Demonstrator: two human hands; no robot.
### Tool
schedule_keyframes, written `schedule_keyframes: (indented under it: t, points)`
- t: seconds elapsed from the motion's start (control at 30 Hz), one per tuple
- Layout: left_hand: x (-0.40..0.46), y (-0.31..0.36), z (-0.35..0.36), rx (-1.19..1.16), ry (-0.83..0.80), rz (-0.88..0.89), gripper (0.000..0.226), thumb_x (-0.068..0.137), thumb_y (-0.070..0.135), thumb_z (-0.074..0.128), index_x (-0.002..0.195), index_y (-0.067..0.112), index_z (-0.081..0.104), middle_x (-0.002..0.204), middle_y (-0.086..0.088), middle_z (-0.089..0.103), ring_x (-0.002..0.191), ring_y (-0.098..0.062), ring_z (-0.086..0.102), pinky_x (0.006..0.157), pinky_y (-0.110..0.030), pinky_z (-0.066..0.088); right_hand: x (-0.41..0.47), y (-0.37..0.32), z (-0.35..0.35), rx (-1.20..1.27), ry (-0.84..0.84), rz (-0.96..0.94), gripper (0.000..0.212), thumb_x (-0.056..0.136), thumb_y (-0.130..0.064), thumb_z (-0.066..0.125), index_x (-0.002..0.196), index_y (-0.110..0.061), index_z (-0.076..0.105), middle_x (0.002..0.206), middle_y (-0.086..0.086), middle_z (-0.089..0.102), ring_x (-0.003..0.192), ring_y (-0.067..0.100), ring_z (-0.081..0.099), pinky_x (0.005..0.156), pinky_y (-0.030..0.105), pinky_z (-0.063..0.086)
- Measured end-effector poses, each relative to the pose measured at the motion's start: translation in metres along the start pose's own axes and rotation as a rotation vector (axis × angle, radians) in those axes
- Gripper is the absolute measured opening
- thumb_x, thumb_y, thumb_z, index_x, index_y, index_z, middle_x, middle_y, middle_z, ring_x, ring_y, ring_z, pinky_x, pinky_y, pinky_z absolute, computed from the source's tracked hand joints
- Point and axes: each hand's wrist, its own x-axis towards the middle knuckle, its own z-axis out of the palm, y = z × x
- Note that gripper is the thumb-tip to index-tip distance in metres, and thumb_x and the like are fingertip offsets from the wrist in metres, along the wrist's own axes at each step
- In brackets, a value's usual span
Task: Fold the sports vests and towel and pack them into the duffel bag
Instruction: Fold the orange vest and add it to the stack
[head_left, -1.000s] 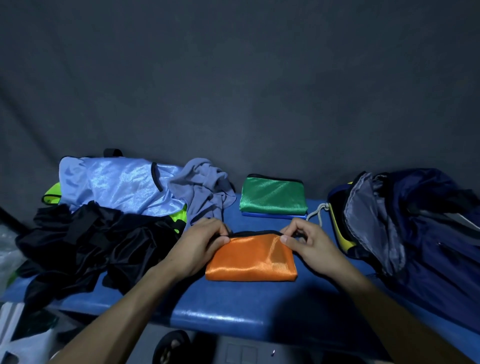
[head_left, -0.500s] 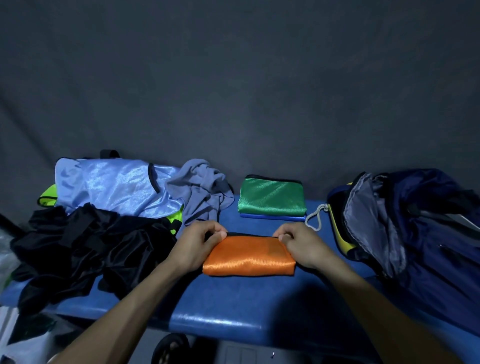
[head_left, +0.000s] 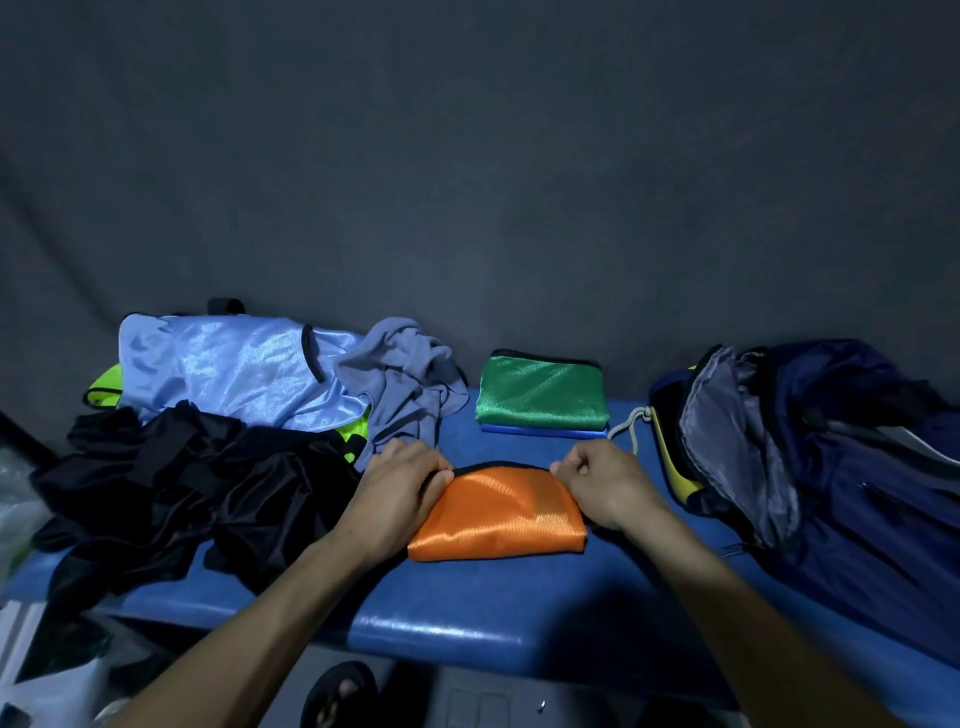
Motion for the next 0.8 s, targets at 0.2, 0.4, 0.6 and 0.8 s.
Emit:
schedule_keyframes:
  t: [0.2, 0.4, 0.6, 0.8]
  points:
    - [-0.009, 0.004, 0.001, 0.013, 0.04, 0.007, 0.038, 0.101, 0.051, 0.032, 0.098, 0.026, 0.061, 0.096, 0.014, 0.054, 0.093, -0.01, 0.041, 0.084, -0.034, 0.036, -0.005, -0.001, 0.005, 0.233, 0.119, 0.005, 0.03, 0.097, -0.037, 0.065, 0.076, -0.016, 0.064, 0.065, -0.006, 0.057, 0.067, 0.013, 0.057, 0.063, 0.029, 0.043]
    - [-0.016, 0.009, -0.006, 0.024, -0.003, -0.014, 0.041, 0.097, 0.055, 0.03, 0.098, 0.03, 0.063, 0.098, 0.016, 0.062, 0.099, -0.008, 0.044, 0.089, -0.033, 0.034, -0.006, 0.008, 0.017, 0.514, 0.13, 0.059, 0.022, 0.089, -0.029, 0.077, 0.079, -0.011, 0.071, 0.074, 0.002, 0.069, 0.074, 0.02, 0.066, 0.069, 0.036, 0.053]
    - [-0.03, 0.017, -0.012, 0.077, -0.045, 0.022, 0.04, 0.096, 0.055, 0.031, 0.098, 0.033, 0.065, 0.095, 0.017, 0.065, 0.098, -0.008, 0.047, 0.089, -0.031, 0.03, -0.011, 0.011, 0.018, 0.58, 0.133, 0.048, 0.018, 0.087, -0.024, 0.08, 0.082, -0.009, 0.072, 0.073, -0.003, 0.065, 0.073, 0.013, 0.062, 0.063, 0.023, 0.045]
    - [-0.042, 0.025, -0.005, 0.092, 0.043, 0.018, 0.037, 0.096, 0.05, 0.035, 0.093, 0.026, 0.063, 0.088, 0.012, 0.062, 0.088, -0.014, 0.052, 0.083, -0.031, 0.034, -0.018, -0.008, 0.014, 0.343, -0.001, 0.01, 0.054, 0.101, -0.062, 0.041, 0.068, -0.02, 0.031, 0.062, -0.005, 0.033, 0.061, 0.016, 0.037, 0.061, 0.034, 0.029]
